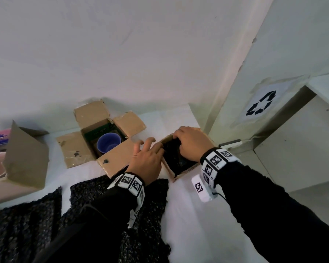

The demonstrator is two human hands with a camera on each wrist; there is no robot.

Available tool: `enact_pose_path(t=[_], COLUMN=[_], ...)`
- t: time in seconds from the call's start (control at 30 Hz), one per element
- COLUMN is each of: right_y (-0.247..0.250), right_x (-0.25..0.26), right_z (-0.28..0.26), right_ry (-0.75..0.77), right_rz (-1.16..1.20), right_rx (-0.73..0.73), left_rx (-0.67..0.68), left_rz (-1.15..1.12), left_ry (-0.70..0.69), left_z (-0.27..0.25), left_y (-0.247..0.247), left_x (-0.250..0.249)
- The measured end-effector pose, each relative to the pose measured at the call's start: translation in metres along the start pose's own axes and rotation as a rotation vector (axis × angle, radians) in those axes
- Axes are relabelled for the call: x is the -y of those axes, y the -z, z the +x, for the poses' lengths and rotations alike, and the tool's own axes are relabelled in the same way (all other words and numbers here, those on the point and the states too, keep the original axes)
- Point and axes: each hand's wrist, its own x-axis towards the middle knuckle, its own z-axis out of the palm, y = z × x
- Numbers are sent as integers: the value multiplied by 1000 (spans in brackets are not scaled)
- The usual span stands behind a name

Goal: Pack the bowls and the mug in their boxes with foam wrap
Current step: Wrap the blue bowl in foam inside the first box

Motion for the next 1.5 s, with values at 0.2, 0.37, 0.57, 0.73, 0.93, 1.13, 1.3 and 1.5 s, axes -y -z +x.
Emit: enact_pose_path(t=[0.2,0.37,0.57,0.73,0.93,1.13,1.3,1.5], right_y=[-16,-13,-19,-29,-31,-29,-16,-39], right_x=[-8,-12,-17,-17,-15,-11,-20,-16], right_z=[10,11,9,13,12,11,-5,-59], right_ry=[-72,2,33,14,-38,-24,16,157], right_rz=[37,46,3,-64,15,9,73,30], right_rx=[177,200,215,199,233,264,31,36], left_rx=[46,80,1,23,95,32,-1,-195], left_rz=[-80,-58,-115,-77,24,-7,-6,-79], left_ry=[110,123,130,108,-4,-27,-79,-105], left_z=[6,18,17,13,16,14,9,-3], left_y=[-2,4,-1,-2,4,3,6,-1], left_x=[-4,-10,-8,-11,-1,-1,-5,-22])
